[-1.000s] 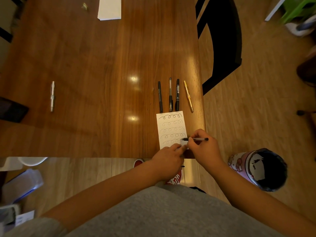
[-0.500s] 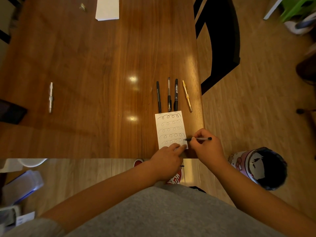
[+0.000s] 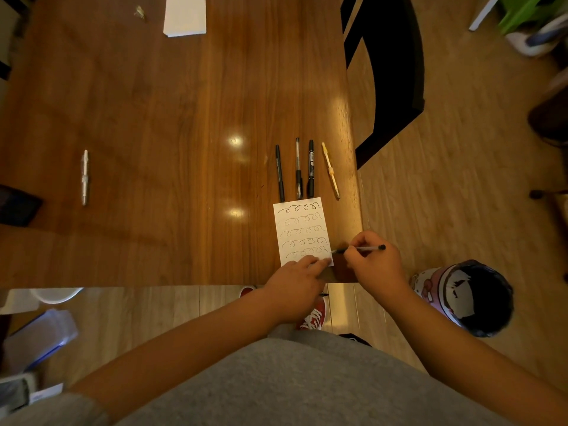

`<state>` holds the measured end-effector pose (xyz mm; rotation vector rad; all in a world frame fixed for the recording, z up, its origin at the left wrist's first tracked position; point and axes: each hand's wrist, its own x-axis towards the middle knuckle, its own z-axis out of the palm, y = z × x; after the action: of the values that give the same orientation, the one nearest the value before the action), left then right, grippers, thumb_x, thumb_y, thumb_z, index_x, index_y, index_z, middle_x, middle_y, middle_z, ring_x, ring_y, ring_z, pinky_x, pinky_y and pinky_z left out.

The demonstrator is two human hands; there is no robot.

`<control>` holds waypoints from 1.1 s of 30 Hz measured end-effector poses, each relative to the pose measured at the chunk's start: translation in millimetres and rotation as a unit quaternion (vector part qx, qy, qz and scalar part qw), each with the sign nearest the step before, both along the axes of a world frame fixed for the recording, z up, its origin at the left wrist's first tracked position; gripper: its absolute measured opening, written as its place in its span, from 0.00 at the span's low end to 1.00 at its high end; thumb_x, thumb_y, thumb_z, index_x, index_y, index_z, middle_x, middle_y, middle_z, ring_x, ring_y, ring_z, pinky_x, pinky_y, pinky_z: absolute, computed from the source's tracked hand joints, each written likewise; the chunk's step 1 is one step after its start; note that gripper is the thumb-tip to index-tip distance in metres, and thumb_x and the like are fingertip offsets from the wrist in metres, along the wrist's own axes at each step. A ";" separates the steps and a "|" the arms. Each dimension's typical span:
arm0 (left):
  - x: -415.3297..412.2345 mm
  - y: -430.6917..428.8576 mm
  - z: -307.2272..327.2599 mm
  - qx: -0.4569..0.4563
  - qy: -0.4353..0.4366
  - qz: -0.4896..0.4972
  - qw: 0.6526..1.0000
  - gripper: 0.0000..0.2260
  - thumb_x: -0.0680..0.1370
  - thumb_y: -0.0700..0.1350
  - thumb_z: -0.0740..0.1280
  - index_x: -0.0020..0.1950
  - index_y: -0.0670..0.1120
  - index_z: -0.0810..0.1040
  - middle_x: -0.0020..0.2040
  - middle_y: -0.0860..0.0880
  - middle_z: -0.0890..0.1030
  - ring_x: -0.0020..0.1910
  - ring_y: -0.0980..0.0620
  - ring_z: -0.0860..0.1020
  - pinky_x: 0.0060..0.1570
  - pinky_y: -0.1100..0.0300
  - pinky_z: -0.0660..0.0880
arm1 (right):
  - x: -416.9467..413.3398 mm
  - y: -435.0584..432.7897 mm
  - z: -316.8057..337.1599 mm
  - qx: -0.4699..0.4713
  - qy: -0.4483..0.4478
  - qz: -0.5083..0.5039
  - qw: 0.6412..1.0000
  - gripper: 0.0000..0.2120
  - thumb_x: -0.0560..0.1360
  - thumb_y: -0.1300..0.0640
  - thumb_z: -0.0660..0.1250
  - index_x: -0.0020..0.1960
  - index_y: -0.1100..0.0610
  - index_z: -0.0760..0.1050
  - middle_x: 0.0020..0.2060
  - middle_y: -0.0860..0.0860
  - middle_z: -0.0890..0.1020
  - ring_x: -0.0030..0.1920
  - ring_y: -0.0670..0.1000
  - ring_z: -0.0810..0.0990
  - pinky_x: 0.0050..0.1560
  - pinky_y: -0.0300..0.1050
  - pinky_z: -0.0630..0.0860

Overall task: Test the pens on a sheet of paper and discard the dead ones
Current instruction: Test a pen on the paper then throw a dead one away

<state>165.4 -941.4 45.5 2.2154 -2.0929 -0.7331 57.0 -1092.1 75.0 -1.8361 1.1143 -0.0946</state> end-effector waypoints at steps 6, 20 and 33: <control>-1.2 -2.3 10.6 -0.015 0.096 0.123 0.988 0.16 0.81 0.54 0.60 0.63 0.47 0.76 0.71 0.48 0.70 0.68 0.47 0.68 0.61 0.53 0.71 | -18.8 -4.8 13.8 0.053 -0.051 -0.050 0.996 0.06 0.76 0.60 0.68 0.45 0.48 0.78 0.38 0.48 0.82 0.39 0.46 0.82 0.37 0.40 0.78; -9.5 -3.5 50.9 -0.079 0.124 0.263 0.954 0.10 0.81 0.58 0.59 0.53 0.55 0.75 0.49 0.54 0.79 0.44 0.58 0.73 0.41 0.65 0.72 | -26.0 -19.0 65.7 0.175 -0.155 -0.022 0.972 0.06 0.79 0.60 0.64 0.45 0.58 0.78 0.31 0.51 0.82 0.30 0.48 0.80 0.30 0.36 0.75; -6.6 -6.3 81.2 -0.114 0.206 0.334 0.913 0.05 0.81 0.54 0.61 0.49 0.57 0.76 0.41 0.59 0.78 0.41 0.60 0.76 0.35 0.68 0.67 | -4.3 -11.6 73.9 0.242 -0.155 0.005 0.958 0.08 0.80 0.56 0.63 0.47 0.57 0.79 0.32 0.50 0.83 0.33 0.47 0.80 0.34 0.39 0.76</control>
<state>158.8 -947.7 126.7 2.1754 -1.0613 -0.7485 52.7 -1103.7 148.9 -1.3335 0.8179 -0.0888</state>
